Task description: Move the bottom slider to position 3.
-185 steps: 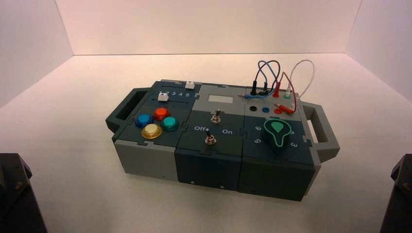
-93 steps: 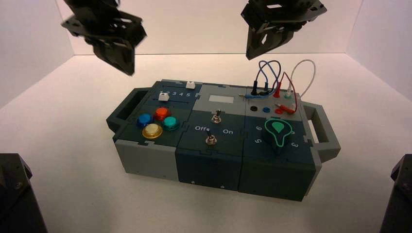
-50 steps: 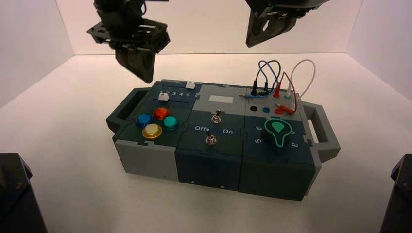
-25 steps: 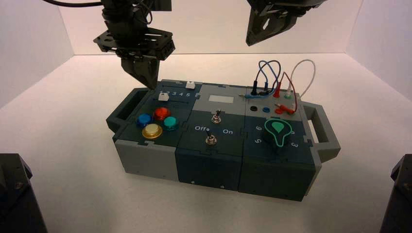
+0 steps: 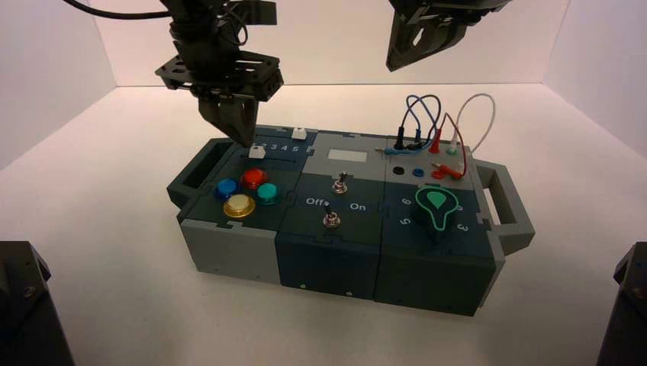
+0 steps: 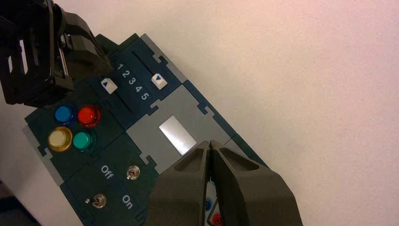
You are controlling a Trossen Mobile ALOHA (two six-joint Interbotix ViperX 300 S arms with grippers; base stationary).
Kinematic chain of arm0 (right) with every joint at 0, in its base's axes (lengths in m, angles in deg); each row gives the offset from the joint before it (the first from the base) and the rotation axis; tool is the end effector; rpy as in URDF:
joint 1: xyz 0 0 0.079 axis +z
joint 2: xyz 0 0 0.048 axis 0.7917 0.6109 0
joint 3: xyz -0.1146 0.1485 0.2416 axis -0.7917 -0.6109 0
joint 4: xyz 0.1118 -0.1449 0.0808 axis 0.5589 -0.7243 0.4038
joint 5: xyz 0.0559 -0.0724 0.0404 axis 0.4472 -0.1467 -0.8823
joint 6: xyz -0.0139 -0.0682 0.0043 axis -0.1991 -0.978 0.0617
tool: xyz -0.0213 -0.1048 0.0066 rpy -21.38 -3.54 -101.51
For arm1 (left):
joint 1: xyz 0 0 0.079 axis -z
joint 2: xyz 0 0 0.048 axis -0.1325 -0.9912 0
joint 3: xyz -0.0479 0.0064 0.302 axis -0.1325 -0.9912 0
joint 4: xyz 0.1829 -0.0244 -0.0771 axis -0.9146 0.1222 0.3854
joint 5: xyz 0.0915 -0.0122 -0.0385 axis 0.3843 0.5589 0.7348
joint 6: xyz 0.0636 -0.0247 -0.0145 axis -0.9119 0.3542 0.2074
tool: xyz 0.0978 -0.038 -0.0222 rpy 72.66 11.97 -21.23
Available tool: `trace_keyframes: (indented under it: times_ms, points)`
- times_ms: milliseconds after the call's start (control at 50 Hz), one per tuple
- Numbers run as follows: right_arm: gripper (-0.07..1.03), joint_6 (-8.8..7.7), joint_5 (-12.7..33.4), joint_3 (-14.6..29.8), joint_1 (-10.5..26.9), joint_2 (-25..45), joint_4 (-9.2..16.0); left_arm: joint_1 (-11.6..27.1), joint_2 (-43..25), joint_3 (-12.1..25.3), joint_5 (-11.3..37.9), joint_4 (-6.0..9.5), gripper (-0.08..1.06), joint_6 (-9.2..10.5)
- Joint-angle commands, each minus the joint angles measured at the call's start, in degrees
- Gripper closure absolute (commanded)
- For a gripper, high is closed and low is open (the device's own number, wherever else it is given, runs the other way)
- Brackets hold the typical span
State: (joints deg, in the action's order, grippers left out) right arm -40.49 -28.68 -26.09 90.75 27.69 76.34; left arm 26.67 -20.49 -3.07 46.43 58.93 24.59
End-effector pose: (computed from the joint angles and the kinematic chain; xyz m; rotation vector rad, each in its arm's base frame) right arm 0.2441 0.1960 0.1374 -0.2755 0.8974 0.6175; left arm 0.2523 -0.1831 0.0389 0.2749 1.3155 -0.4829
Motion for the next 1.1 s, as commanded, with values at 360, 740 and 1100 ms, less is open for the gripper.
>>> trace_keyframes:
  times_ms: [360,740,1100]
  points:
    - [0.99,0.0,-0.5,1.1,0.2,-1.1,0.2,0.4,-0.2,1.0,-0.9,0.18,1.01,0.26]
    - [0.99,0.0,-0.5,1.1,0.3,-1.1,0.2,1.7,-0.5,1.2,-0.9,0.18,1.01,0.26]
    - [0.99,0.0,-0.5,1.1,0.2,-1.1,0.2,2.5,-1.1,1.3,-0.9,0.26,1.01,0.26]
